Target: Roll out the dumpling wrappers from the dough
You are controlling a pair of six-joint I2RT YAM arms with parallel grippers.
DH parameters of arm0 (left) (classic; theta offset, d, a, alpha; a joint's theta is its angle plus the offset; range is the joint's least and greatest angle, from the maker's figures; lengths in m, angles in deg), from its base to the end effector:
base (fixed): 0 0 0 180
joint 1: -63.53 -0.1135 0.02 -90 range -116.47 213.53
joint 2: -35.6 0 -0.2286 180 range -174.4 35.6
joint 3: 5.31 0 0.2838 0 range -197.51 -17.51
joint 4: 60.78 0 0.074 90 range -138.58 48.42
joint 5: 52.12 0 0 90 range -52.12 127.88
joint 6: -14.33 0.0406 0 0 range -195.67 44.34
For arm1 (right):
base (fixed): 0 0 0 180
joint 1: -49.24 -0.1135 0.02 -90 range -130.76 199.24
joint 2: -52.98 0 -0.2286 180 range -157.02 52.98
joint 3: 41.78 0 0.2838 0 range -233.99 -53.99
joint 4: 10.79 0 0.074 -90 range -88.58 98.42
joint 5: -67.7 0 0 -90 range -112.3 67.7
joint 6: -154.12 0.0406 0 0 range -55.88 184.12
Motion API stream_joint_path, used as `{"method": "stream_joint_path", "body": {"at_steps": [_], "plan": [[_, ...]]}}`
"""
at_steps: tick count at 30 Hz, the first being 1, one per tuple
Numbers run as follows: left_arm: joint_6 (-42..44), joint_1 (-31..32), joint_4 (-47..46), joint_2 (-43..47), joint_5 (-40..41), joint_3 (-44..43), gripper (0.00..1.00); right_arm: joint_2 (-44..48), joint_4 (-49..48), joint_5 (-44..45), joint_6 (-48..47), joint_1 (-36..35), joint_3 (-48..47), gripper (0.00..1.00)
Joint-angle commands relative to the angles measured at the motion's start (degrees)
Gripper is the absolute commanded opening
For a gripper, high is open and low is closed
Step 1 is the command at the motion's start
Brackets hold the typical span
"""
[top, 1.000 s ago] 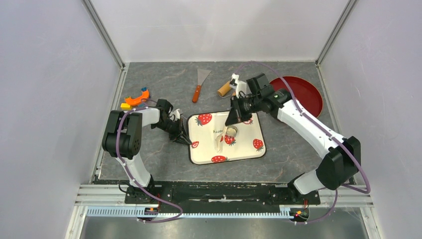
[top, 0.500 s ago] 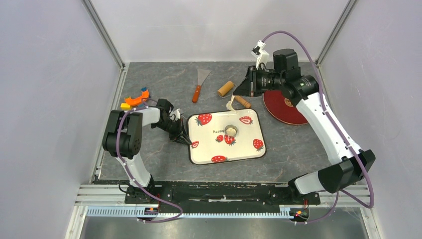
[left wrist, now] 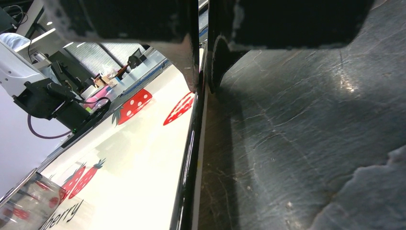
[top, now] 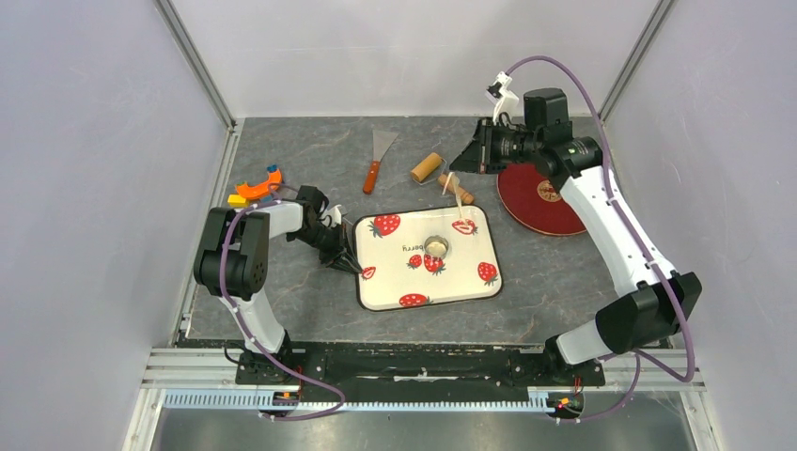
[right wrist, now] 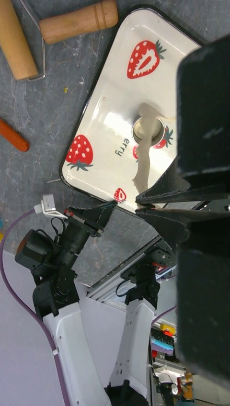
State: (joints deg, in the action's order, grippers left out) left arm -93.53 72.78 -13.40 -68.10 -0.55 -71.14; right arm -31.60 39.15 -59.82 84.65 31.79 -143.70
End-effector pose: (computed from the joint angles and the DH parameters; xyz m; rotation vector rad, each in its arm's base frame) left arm 0.2989 -0.0742 0.0559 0.1754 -2.8875 1.0082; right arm 0.3349 0.1312 0.3684 -0.3440 2.1737 1.0804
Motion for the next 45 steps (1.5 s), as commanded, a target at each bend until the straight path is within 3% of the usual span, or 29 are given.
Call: {"method": "stream_joint_path", "body": {"at_steps": [1,18,34,41,45], "plan": [[4.99,0.32,1.49,0.69,6.27,0.87,0.02,-0.59,-2.78,1.25,-2.54,0.73,2.35,0.09],[5.21,0.41,1.60,0.60,5.96,0.89,0.02,-4.12,-14.31,11.06,-4.06,3.48,17.80,0.08],[5.30,0.41,1.52,0.60,5.93,0.81,0.02,-10.19,-17.54,17.18,-8.38,3.83,29.64,0.09],[5.30,0.41,1.56,0.60,5.89,0.89,0.02,-14.07,-10.69,21.33,-12.25,3.85,27.91,0.17],[5.34,0.41,1.56,0.61,5.98,0.89,0.02,-12.07,-8.24,25.71,-13.73,3.89,25.70,0.47]]}}
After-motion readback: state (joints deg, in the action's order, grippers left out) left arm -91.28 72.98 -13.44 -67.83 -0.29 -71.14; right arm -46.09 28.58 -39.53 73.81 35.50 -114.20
